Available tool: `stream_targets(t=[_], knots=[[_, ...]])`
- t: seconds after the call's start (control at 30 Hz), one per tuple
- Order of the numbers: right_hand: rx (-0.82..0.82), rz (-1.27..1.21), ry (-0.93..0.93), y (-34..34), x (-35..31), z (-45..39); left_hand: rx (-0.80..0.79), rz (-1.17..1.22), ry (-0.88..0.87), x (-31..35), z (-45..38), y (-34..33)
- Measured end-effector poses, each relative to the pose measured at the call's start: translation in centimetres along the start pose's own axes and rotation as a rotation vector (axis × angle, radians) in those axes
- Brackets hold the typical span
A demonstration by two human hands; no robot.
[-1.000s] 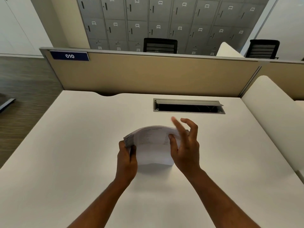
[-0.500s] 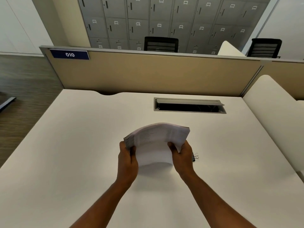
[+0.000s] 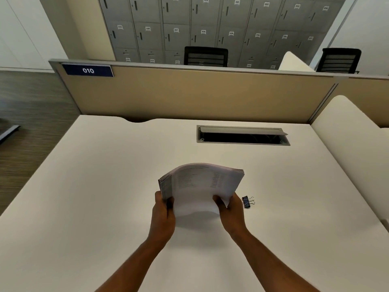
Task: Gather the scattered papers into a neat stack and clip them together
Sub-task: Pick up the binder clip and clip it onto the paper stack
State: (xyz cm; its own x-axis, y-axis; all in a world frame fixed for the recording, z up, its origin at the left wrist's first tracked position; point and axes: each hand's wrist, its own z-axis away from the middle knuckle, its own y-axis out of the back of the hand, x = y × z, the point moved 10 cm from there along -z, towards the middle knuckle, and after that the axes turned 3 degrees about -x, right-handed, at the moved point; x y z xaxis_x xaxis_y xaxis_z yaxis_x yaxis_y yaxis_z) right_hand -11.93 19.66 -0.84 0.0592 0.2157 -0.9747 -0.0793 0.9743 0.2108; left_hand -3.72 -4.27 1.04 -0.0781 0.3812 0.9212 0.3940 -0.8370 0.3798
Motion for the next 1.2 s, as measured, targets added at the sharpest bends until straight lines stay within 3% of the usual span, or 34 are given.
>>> stream_targets(t=[0.47, 0.6, 0.73, 0.97, 1.2], knots=[[-0.087, 0.001, -0.011, 0.0, -0.1, -0.4, 0.021, -0.034, 0.094, -0.1, -0.7, 0.5], [-0.27, -0.034, -0.105, -0.5, 0.4, -0.4, -0.107, -0.034, 0.216, -1.4, -1.4, 0.6], [-0.337, -0.153, -0.206, -0.9, 1.3, -0.2, -0.3, 0.102, 0.408, -3.9, -0.2, -0.6], [-0.24, -0.069, -0.32, -1.4, 5.0, 0.8, -0.368, 0.252, 0.655, -7.4, 1.9, -2.0], [-0.216, -0.083, -0.319, -1.1, 5.9, 2.0, -0.385, 0.24, 0.593, -6.8, 2.0, -3.1]])
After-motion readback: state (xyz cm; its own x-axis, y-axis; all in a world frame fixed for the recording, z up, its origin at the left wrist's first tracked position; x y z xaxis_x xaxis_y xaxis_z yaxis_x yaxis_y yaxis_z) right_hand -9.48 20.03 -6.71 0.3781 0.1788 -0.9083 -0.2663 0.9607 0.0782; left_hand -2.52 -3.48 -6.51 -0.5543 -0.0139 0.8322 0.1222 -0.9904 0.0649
